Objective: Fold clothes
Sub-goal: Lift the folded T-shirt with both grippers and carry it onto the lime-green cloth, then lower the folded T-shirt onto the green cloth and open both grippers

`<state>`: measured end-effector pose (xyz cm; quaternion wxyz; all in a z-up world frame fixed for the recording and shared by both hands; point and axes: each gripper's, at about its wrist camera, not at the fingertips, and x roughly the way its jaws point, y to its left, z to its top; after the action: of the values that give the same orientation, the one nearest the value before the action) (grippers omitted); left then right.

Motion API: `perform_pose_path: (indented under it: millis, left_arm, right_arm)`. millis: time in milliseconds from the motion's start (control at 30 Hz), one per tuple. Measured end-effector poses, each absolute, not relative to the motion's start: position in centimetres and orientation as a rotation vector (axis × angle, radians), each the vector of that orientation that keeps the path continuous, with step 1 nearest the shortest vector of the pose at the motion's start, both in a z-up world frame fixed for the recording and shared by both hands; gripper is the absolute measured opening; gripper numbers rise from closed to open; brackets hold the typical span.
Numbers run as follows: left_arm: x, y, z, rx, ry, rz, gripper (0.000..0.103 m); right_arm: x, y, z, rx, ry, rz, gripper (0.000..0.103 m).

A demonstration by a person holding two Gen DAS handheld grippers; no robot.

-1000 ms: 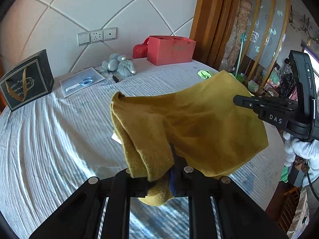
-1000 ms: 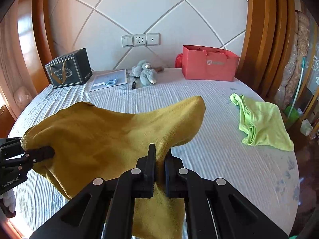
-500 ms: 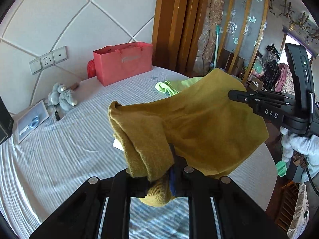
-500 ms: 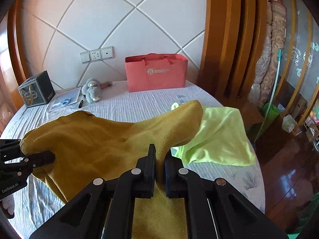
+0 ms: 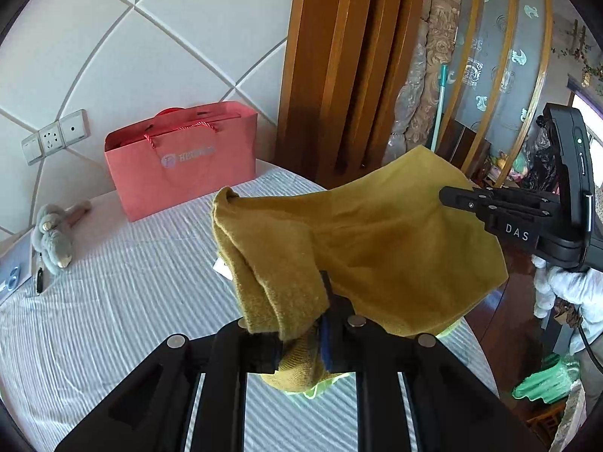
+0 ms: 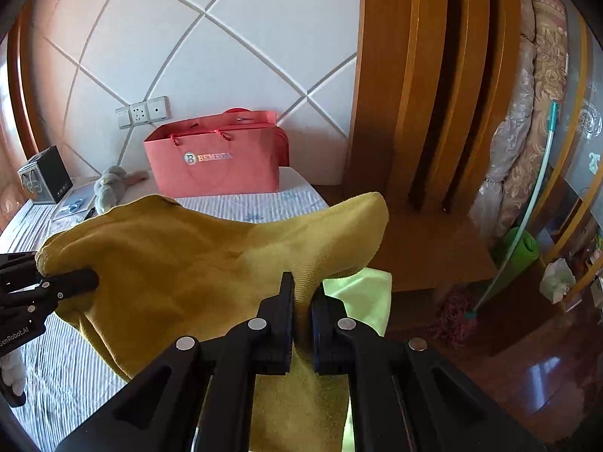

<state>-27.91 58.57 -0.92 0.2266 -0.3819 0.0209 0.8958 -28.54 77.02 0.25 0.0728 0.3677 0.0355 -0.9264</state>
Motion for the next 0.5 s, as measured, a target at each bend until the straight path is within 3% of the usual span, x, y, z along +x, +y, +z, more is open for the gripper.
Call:
perform_pose_path:
  millis: [233, 333, 400, 500]
  left_arm:
    - [-30.8, 61.0, -6.8, -1.220, 0.072, 2.399, 0.016]
    - [-30.8, 61.5, -9.8, -1.318, 0.143, 2.357, 0.024]
    - [-30.5, 61.6, -11.0, -1.362, 0.187, 2.346, 0.039]
    - [-29.6, 61.1, -10.4, -1.328, 0.161, 2.366, 0.047]
  right_arm:
    - [-32.7, 82.1, -6.4, 1.314, -0.046, -2.697, 0.010]
    - [-33.8, 83.5, -10.2, 1.497, -0.137, -2.656, 0.032]
    - [-33.6, 84.2, -11.8, 1.552, -0.194, -2.642, 0.051]
    - [-32.2, 84.6, -11.6, 1.512, -0.245, -2.674, 0.056]
